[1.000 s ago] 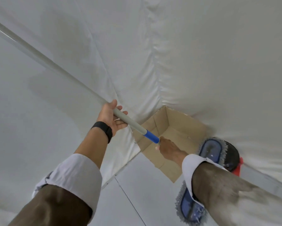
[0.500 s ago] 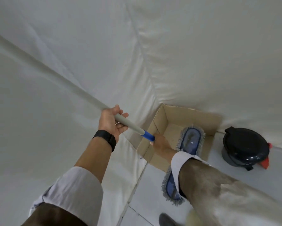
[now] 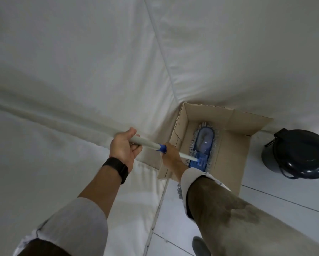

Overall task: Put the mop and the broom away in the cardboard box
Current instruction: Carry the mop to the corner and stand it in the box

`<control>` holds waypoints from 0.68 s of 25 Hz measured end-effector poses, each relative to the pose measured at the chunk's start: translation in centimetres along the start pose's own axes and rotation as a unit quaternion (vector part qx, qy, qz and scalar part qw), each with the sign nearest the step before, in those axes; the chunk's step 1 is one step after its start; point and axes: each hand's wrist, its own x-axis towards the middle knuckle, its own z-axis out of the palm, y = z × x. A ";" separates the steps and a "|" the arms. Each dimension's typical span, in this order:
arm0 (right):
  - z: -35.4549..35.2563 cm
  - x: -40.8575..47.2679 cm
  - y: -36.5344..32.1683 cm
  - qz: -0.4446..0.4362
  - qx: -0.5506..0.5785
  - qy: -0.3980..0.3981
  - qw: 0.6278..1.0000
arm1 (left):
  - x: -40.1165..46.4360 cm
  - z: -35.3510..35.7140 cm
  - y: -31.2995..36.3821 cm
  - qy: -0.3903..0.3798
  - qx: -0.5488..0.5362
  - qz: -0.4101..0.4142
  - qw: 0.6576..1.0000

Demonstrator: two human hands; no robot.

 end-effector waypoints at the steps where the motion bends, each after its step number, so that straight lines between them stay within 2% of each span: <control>1: 0.3 1.6 -0.1 0.011 0.007 -0.003 1.000 | 1.8 0.5 0.1 0.000 0.001 -0.009 1.000; 8: 2.6 11.5 -0.7 0.033 0.035 -0.005 0.999 | 12.4 3.1 1.1 -0.015 0.037 -0.028 0.999; 12: 3.6 14.1 0.3 0.040 0.042 -0.023 0.998 | 15.4 3.6 1.6 -0.039 0.053 -0.036 0.997; 15: 3.5 13.9 0.2 0.026 0.001 -0.063 0.998 | 15.9 2.7 1.6 -0.058 0.124 -0.046 0.989; 17: 3.0 12.4 0.0 0.009 -0.042 -0.063 0.997 | 15.1 1.9 1.0 -0.061 0.217 -0.029 0.974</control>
